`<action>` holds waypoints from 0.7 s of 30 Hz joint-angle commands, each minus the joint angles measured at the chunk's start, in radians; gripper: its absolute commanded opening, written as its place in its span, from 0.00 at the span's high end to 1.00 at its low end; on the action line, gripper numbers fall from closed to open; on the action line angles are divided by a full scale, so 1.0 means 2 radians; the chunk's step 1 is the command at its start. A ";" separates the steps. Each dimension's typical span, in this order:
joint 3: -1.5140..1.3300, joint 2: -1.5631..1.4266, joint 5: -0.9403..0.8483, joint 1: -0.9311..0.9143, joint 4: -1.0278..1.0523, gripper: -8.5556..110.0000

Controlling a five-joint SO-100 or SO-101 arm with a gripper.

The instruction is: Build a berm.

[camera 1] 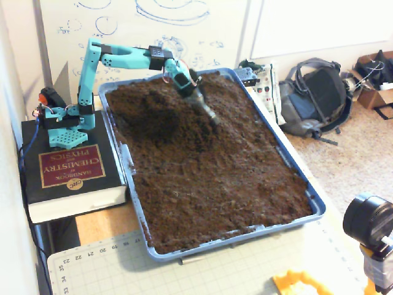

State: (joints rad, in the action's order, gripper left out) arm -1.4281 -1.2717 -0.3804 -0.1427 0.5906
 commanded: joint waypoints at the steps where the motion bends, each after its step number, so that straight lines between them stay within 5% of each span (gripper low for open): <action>1: 0.084 0.015 0.006 -0.025 -0.054 0.93; 8: 0.168 0.108 0.028 -0.048 -0.084 0.93; 21: 0.344 0.264 0.250 -0.039 -0.085 0.92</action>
State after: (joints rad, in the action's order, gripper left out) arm -0.8928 -0.7302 0.0460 -0.2316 0.4510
